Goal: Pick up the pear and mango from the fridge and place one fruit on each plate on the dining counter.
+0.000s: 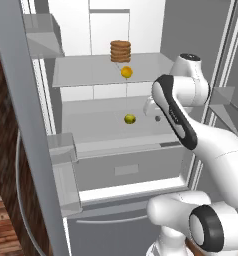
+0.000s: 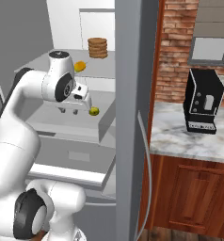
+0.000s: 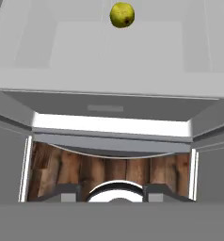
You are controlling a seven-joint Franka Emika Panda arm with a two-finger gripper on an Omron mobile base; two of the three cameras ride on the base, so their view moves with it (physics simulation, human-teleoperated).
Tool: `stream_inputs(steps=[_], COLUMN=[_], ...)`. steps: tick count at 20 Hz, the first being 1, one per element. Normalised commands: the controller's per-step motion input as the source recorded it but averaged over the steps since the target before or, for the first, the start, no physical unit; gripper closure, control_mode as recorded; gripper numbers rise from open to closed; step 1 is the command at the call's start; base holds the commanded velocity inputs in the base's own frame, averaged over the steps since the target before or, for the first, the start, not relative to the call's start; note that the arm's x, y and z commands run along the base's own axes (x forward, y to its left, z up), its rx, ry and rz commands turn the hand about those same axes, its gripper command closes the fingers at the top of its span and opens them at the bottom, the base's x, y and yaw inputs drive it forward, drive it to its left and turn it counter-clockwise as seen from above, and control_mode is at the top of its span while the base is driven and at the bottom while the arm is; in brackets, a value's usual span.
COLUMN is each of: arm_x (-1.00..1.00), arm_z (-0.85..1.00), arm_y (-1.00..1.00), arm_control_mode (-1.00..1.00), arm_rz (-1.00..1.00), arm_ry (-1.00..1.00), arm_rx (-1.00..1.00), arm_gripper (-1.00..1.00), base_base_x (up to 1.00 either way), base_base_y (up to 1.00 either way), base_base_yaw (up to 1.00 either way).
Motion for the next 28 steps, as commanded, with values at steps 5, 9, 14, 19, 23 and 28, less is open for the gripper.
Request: stream_inputs(steps=[5, 9, 14, 19, 23, 28], arm_x=[-0.57, -0.71, -0.33, -0.05, 0.0, 0.17], arm_z=[0.0, 0.22, 0.66, 0.69, 0.72, 0.44], arm_y=[0.29, 0.62, 0.14, 0.0, 0.0, 0.0], arm_control_mode=[-1.0, -1.0, -1.0, -1.0, -1.0, -1.0], arm_rz=[0.06, 0.07, 0.01, 0.0, 0.0, 0.0], arm_ry=[-0.13, -0.3, -0.4, -0.34, -0.17, -0.09], arm_rx=[-0.06, -0.08, 0.0, 0.0, 0.01, 0.05], arm_gripper=[-1.0, -1.0, -1.0, -1.0, -1.0, -1.0], base_base_x=[0.0, 0.0, 0.0, 0.0, 0.0, 0.0], base_base_y=[0.0, 0.0, 0.0, 0.0, 0.0, 0.0], base_base_yaw=[0.0, 0.0, 0.0, 0.0, 0.0, 0.0])
